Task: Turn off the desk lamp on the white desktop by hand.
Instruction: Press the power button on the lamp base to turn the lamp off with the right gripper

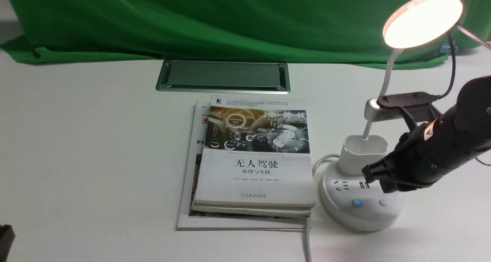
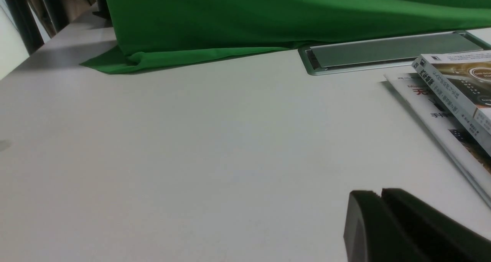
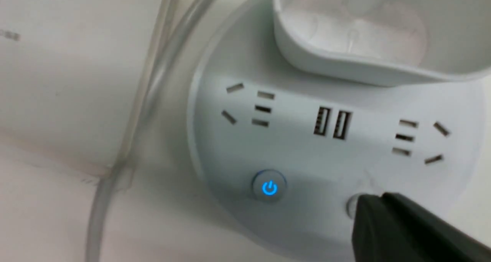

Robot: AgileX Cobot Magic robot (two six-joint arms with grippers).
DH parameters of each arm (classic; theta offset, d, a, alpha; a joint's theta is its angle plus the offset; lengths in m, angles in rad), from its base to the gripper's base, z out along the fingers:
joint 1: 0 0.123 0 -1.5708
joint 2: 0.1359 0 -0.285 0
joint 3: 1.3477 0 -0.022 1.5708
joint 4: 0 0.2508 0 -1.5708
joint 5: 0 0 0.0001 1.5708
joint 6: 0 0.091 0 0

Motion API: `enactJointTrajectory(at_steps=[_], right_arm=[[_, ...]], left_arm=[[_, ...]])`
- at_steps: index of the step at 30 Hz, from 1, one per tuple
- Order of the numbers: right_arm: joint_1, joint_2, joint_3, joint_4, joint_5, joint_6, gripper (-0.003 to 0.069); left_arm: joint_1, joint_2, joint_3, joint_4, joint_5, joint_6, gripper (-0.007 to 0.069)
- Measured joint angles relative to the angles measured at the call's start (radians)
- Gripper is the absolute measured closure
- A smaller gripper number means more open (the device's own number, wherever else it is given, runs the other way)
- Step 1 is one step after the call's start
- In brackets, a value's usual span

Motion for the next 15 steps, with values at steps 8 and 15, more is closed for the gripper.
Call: enactJointTrajectory(at_steps=[8,15], right_arm=[[0.0,0.097,-0.008,-0.015,-0.006,0.0,0.0612],[0.0,0.063,-0.002,-0.015,0.012,-0.006,0.0612]], left_arm=[[0.0,0.0,0.0,0.0,0.0,0.0,0.0605],[0.0,0.0,0.0,0.0,0.0,0.0,0.0605]])
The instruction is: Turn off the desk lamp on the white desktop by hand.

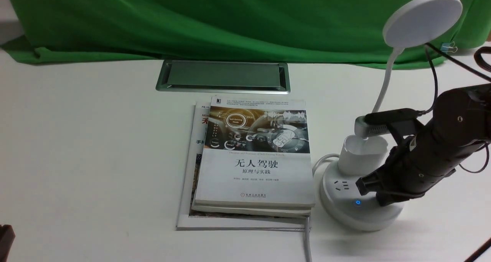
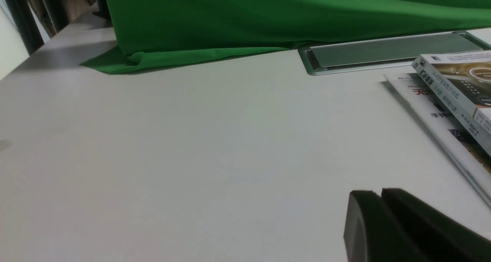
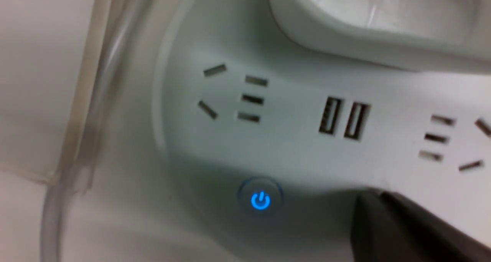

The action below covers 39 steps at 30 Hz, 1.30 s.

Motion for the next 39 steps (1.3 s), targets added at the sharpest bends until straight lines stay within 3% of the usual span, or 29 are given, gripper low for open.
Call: enactJointTrajectory(at_steps=[23,31,34,39], right_arm=[[0.035,-0.742,0.241,0.0,0.116,0.039,0.061],[0.026,-0.87,0.285,-0.014,-0.005,0.021,0.0586],[-0.021,-0.968,0.379,-0.015,-0.087,-0.005,0.0587],[-0.172,-1.287,0.716,-0.022,-0.386,-0.063,0.0594]], left_arm=[[0.0,0.0,0.0,0.0,0.0,-0.001,0.0605],[0.0,0.0,0.0,0.0,0.0,-0.001,0.0605],[0.0,0.0,0.0,0.0,0.0,0.0,0.0605],[0.0,0.0,0.0,0.0,0.0,0.0,0.0605]])
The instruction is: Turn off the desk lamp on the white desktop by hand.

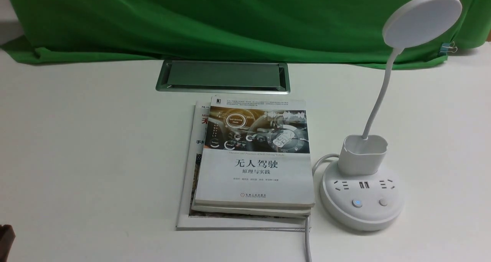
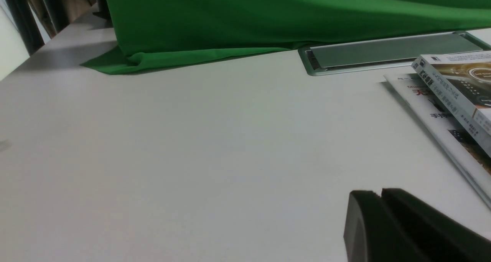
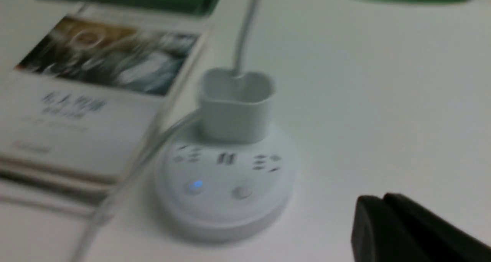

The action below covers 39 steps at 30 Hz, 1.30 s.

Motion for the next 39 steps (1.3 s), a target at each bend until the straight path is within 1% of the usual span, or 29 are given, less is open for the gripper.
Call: enactJointTrajectory(at_steps=[2,5,7,12,18,39], right_arm=[[-0.037,-0.123,0.125,-0.001,-0.076,-0.015,0.0594],[-0.061,-0.24,0.23,-0.002,-0.11,-0.027,0.0596],[-0.065,-0.304,0.271,-0.004,-0.11,-0.027,0.0596],[-0.065,-0.383,0.282,-0.007,-0.109,-0.046,0.0595],[-0.065,-0.388,0.282,-0.009,-0.102,-0.064,0.0595],[-0.065,-0.388,0.282,-0.011,-0.099,-0.072,0.0592]], left_arm=[[0.0,0.0,0.0,0.0,0.0,0.0,0.0605],[0.0,0.0,0.0,0.0,0.0,0.0,0.0605],[0.0,0.0,0.0,0.0,0.0,0.0,0.0605],[0.0,0.0,0.0,0.0,0.0,0.0,0.0605],[0.0,0.0,0.0,0.0,-0.001,0.0,0.0605],[0.0,0.0,0.0,0.0,0.0,-0.001,0.0605]])
